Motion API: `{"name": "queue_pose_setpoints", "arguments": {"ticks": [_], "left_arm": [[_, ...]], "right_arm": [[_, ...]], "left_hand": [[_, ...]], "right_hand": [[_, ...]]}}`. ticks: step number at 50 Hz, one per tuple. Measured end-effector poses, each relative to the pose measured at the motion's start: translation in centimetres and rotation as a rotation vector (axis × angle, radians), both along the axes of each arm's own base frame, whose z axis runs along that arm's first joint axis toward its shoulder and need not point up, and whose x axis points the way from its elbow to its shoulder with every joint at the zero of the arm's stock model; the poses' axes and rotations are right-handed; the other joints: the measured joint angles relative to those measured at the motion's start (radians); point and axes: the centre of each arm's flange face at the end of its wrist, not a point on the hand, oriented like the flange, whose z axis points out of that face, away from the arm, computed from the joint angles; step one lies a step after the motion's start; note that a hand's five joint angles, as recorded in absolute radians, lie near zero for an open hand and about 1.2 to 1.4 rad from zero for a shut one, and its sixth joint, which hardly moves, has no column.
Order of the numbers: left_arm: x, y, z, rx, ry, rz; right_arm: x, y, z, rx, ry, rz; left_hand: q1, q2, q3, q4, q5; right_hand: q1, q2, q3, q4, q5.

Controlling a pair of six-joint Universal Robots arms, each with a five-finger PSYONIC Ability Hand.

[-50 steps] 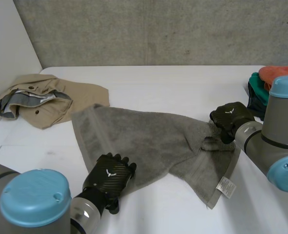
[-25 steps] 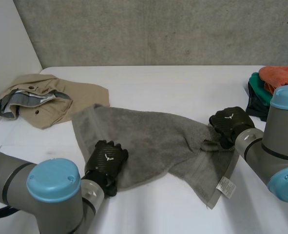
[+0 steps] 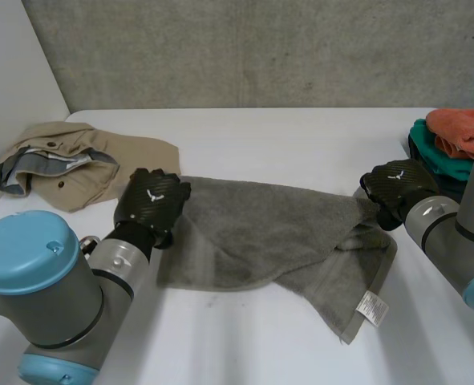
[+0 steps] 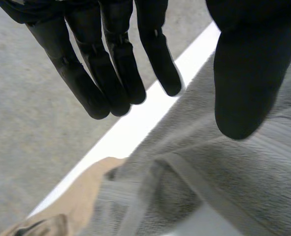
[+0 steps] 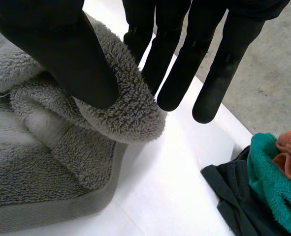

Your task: Fold the laundry.

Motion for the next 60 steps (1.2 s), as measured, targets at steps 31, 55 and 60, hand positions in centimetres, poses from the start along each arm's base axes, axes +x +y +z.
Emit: {"name": "queue_pose_setpoints", "arguments": {"ticks": [31, 55, 60], "left_arm": [[-0.6, 0.6, -6.4, 0.247, -0.114, -0.098], [-2.7, -2.1, -6.5, 0.134, -0.128, -0.125], [-3.0, -2.8, -6.2, 0.108, -0.129, -0.121]], "right_arm": [[0.4, 0.7, -2.0, 0.066, 0.025, 0.023], [0.5, 1.0, -2.3, 0.068, 0.043, 0.034], [0.4, 0.9, -2.2, 0.066, 0.042, 0.032]], "left_hand": [[-0.318, -0.352, -0.355, -0.347, 0.102], [0.202, 0.196, 0.187, 0.196, 0.628], [0.202, 0.219, 0.21, 0.217, 0.636]], "right_hand": [[0.0, 0.0, 0.0, 0.0, -0.001], [0.0, 0.0, 0.0, 0.0, -0.001], [0.0, 0.0, 0.0, 0.0, -0.001]]}}
